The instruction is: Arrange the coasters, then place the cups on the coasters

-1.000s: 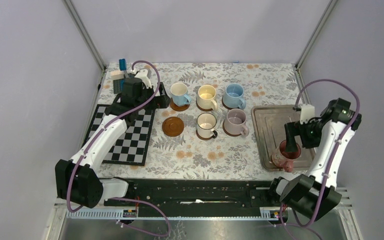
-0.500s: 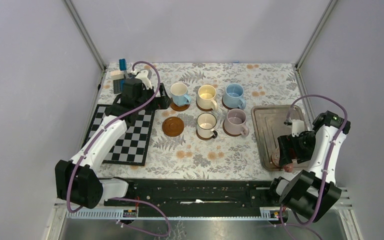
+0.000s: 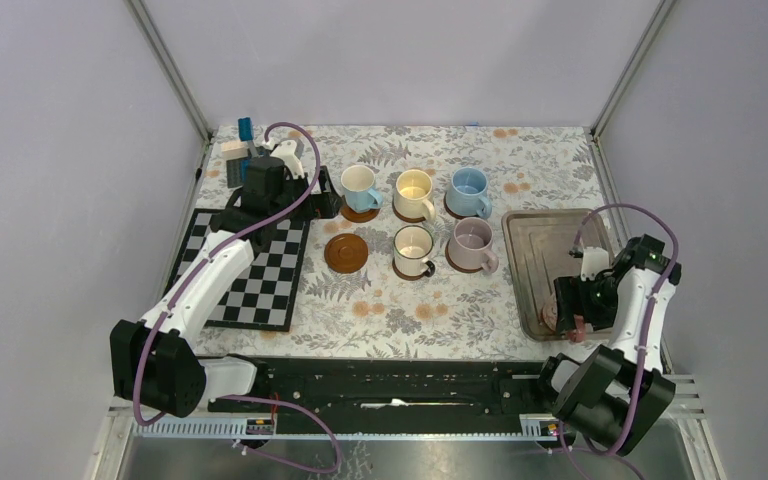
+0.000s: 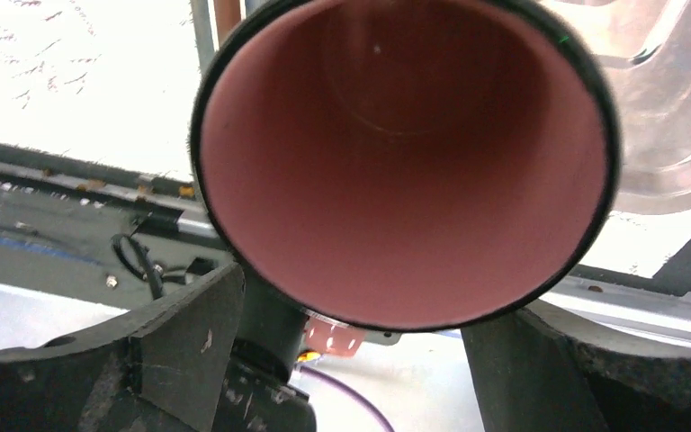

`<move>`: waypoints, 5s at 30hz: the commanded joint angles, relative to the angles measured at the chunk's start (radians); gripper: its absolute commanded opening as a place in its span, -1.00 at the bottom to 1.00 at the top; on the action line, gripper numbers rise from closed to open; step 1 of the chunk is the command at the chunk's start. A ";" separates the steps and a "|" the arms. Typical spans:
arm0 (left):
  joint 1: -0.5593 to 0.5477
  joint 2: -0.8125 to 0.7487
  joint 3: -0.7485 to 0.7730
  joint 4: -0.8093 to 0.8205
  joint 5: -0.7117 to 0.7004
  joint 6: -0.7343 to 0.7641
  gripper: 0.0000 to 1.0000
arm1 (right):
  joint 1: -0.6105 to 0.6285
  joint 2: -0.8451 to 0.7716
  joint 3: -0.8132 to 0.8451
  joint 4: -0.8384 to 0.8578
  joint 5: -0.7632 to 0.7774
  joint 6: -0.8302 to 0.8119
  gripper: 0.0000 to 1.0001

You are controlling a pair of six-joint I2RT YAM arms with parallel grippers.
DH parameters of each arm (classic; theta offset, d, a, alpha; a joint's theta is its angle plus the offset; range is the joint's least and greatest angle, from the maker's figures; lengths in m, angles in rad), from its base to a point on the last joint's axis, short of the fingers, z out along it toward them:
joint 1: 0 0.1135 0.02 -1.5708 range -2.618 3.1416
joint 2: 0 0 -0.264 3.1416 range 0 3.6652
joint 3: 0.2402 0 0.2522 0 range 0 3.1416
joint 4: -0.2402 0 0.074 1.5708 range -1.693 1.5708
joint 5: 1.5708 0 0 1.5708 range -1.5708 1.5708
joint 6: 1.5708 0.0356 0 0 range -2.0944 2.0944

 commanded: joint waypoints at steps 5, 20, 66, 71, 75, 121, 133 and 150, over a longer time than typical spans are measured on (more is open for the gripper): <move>0.007 -0.015 0.002 0.054 -0.005 -0.004 0.98 | 0.007 -0.080 -0.078 0.195 0.006 0.030 0.83; 0.012 -0.008 -0.004 0.059 -0.012 -0.001 0.98 | 0.006 -0.041 -0.161 0.372 -0.088 0.065 0.83; 0.026 0.020 -0.002 0.065 -0.005 -0.011 0.98 | 0.083 0.097 -0.144 0.569 -0.009 0.181 0.86; 0.029 0.014 -0.009 0.064 -0.010 -0.007 0.98 | 0.083 0.093 -0.144 0.591 -0.010 0.196 0.82; 0.032 0.012 -0.014 0.068 -0.008 -0.009 0.98 | 0.084 0.055 -0.142 0.620 -0.025 0.220 0.68; 0.045 0.008 -0.027 0.076 0.002 -0.017 0.98 | 0.084 -0.028 0.097 0.599 -0.157 0.241 -1.00; 0.069 0.032 0.022 0.034 0.015 -0.029 0.98 | 0.132 0.021 0.315 0.674 -0.313 0.316 -1.00; 0.294 0.046 0.167 -0.095 0.092 -0.030 0.98 | 0.846 0.316 0.801 0.616 -0.101 0.505 -1.00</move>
